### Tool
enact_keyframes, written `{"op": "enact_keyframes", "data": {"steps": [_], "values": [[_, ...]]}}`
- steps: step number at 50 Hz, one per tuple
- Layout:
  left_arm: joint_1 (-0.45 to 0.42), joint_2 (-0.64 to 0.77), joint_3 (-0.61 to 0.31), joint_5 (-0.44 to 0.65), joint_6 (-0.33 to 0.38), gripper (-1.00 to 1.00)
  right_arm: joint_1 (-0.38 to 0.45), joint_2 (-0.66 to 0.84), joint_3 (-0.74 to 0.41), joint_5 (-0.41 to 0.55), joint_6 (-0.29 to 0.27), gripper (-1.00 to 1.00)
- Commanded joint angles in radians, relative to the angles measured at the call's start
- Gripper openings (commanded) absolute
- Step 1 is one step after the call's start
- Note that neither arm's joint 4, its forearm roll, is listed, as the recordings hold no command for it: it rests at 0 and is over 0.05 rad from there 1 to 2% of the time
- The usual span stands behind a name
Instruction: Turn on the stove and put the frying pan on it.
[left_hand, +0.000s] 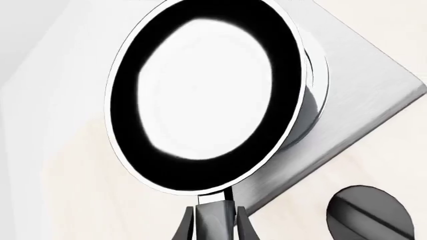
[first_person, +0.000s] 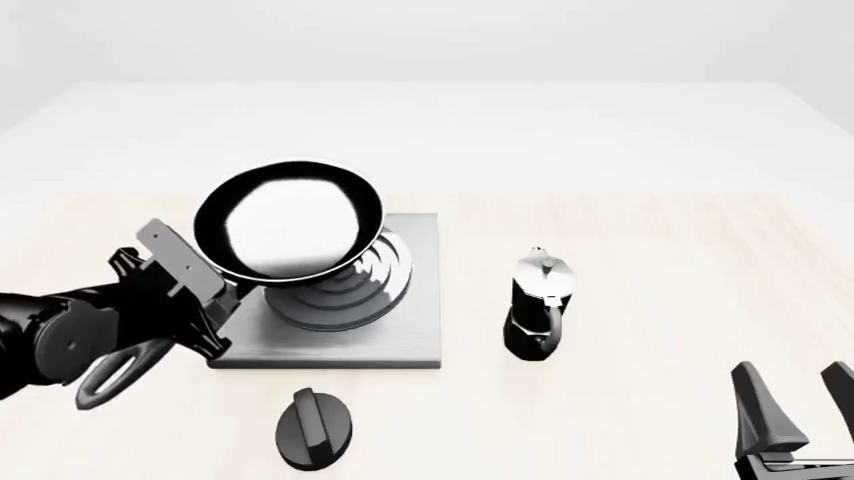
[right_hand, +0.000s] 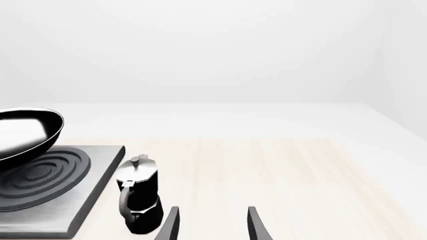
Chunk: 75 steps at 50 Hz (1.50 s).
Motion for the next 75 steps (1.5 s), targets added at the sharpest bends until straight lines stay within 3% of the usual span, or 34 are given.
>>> {"op": "enact_keyframes", "data": {"steps": [1,44,75], "values": [[-0.023,-0.028,-0.006,-0.005,-0.006,-1.0,0.0,0.001,0.0,0.0,0.0,1.0],[-0.091,0.064,-0.006,-0.056,-0.03,-1.0,0.0,-0.001,0.0,0.0,0.0,1.0],[-0.087,0.13,-0.007,-0.094,-0.032,-1.0,0.0,0.0,0.0,0.0,0.0,1.0]]}}
